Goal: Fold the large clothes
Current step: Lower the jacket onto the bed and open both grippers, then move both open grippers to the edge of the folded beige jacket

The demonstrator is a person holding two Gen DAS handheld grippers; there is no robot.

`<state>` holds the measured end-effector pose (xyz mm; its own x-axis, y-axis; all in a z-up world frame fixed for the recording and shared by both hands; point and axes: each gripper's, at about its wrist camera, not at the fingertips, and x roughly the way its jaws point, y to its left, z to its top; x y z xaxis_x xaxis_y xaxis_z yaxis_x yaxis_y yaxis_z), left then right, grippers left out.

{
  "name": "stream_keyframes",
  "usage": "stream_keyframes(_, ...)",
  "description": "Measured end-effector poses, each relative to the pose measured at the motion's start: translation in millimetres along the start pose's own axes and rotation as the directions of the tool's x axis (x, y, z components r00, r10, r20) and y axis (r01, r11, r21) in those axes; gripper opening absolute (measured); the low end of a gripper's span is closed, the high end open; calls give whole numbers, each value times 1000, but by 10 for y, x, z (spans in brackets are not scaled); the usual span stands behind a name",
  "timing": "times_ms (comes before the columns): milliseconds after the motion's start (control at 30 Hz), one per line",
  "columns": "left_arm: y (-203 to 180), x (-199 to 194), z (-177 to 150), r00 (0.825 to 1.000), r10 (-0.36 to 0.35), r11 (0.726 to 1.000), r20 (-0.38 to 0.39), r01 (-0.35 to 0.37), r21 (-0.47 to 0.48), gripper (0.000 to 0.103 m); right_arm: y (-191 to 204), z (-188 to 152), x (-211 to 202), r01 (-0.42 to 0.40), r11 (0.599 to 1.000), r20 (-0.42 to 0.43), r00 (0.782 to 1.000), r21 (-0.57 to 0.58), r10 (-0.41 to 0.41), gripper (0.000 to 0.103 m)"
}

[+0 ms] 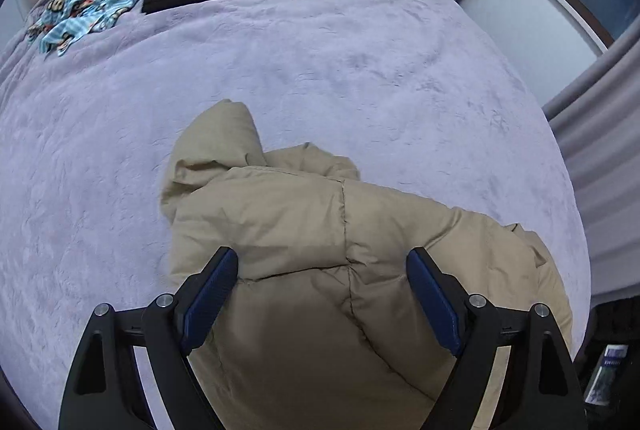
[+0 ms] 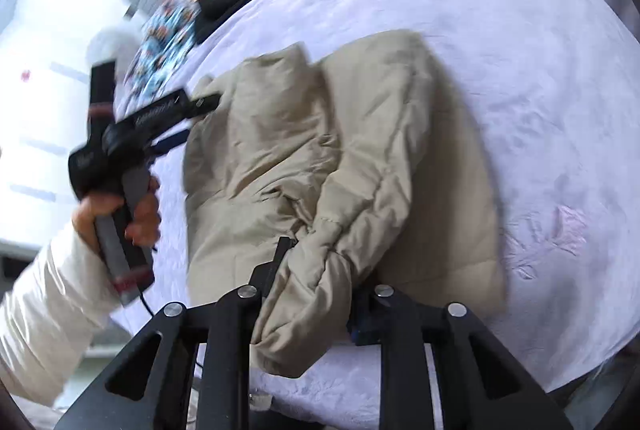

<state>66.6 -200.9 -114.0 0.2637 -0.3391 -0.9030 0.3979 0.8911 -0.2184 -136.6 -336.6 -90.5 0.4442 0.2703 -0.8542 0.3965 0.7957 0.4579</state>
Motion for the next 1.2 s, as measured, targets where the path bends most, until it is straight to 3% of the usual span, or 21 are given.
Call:
stream_keyframes(100,-380,157,29,1000,-13,999,-6,13,52,87,-329,-52,-38,62,998,29,998,12,-62,18)
stream_keyframes(233,-846,397,-29,999,26,988,-22,-22,152,87,-672,-203,153,68,995,5,998,72,-68,20)
stream_keyframes(367,-864,466,-52,999,38,986,-26,-33,165,87,-977,-210,35,45,980,-24,999,194,-41,33)
stream_keyframes(467,-764,491,-40,999,20,991,-33,-15,135,87,-1043,-131,-338,55,982,63,996,182,-68,36)
stream_keyframes(600,-779,512,-60,999,32,989,-28,-28,143,87,-884,194,-567,-35,989,151,988,147,13,66)
stream_keyframes(700,-766,463,-48,999,39,989,-34,-34,141,87,-728,569,-261,-119,983,128,987,139,102,65)
stream_keyframes(767,-700,340,-31,998,43,992,-36,-38,119,87,-708,600,-69,-86,990,71,994,115,78,49)
stream_keyframes(800,-639,242,-33,999,40,994,-33,-36,105,87,-678,621,135,-34,994,20,999,102,32,36)
stream_keyframes(833,-574,147,-42,999,38,995,-32,-35,98,87,-624,639,285,9,996,-22,1000,94,-7,34)
stream_keyframes(967,-236,-240,-212,998,61,996,-27,-59,68,87,-758,516,521,32,995,-52,998,92,-28,29)
stream_keyframes(1200,161,-491,-949,990,64,996,-124,-71,-55,87,-774,531,492,29,997,-64,998,72,-24,29)
